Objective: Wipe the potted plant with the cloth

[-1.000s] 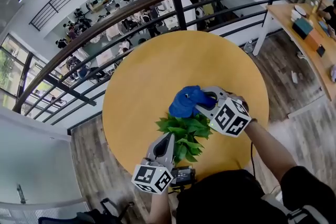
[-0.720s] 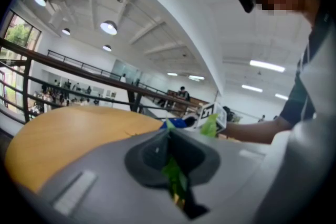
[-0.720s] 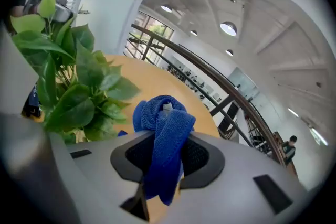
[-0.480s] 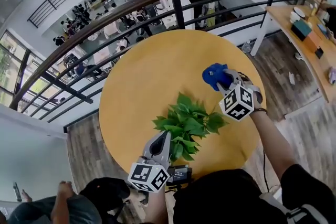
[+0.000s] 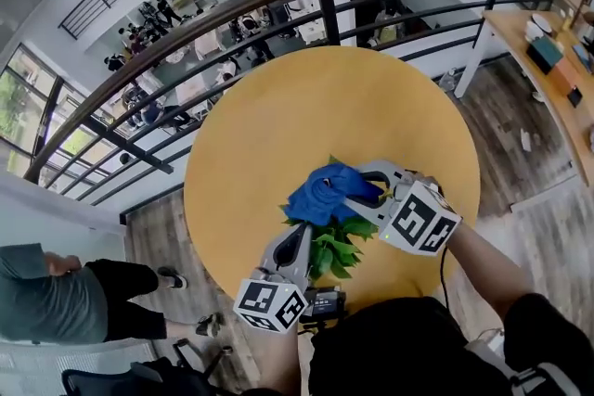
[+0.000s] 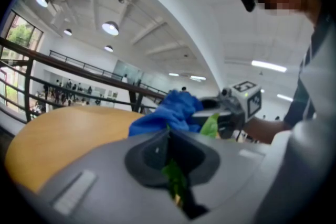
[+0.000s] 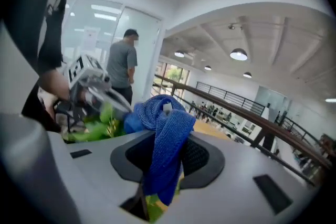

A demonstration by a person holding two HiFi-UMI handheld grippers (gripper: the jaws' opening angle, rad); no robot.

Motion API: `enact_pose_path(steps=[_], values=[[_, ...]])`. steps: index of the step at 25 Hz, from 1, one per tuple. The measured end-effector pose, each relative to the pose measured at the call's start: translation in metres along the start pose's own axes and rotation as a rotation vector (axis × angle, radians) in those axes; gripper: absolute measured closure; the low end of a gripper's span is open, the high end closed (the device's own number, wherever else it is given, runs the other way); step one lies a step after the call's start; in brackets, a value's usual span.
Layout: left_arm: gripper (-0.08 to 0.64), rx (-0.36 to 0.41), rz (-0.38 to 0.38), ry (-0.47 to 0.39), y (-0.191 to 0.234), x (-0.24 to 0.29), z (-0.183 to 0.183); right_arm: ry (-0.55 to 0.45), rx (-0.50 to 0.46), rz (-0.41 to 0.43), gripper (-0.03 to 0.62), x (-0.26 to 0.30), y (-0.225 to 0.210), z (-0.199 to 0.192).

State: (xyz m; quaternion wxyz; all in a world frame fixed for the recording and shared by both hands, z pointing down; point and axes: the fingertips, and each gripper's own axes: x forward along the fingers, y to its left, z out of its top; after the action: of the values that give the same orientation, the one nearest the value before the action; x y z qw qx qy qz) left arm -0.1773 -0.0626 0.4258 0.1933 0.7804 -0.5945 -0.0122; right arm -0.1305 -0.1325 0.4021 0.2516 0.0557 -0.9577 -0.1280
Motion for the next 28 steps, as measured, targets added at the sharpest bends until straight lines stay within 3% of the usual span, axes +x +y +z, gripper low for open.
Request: enact_pose_path(steps=[3, 6, 11, 16, 19, 23, 25, 28], values=[[0.560, 0.001, -0.001, 0.002, -0.001, -0.003, -0.002, 0.275, -0.146, -0.106, 0.470, 0.020, -0.017, -0.070], [0.560, -0.004, 0.000, -0.002, -0.001, -0.005, -0.004, 0.420, -0.250, -0.213, 0.469, 0.013, -0.041, -0.106], [0.560, -0.002, 0.001, -0.008, 0.003, -0.004, -0.004, 0.447, -0.302, -0.405, 0.470, -0.021, -0.089, -0.107], [0.560, -0.002, 0.009, -0.003, 0.002, -0.004, -0.003, 0.394, -0.251, -0.555, 0.471, -0.074, -0.119, -0.088], [0.560, -0.001, 0.017, -0.004, 0.003, -0.006, -0.004, 0.237, -0.139, -0.536, 0.469, -0.104, -0.098, -0.058], [0.560, 0.001, 0.020, -0.007, 0.001, -0.005, -0.003, 0.069, 0.014, -0.345, 0.470, -0.124, -0.027, -0.037], [0.560, 0.004, 0.021, -0.009, 0.001, -0.005, -0.003, 0.075, 0.106, -0.281, 0.470, -0.116, 0.004, -0.060], [0.560, 0.004, 0.020, -0.009, 0.003, -0.006, -0.005, 0.239, 0.151, -0.299, 0.471, -0.108, 0.022, -0.133]])
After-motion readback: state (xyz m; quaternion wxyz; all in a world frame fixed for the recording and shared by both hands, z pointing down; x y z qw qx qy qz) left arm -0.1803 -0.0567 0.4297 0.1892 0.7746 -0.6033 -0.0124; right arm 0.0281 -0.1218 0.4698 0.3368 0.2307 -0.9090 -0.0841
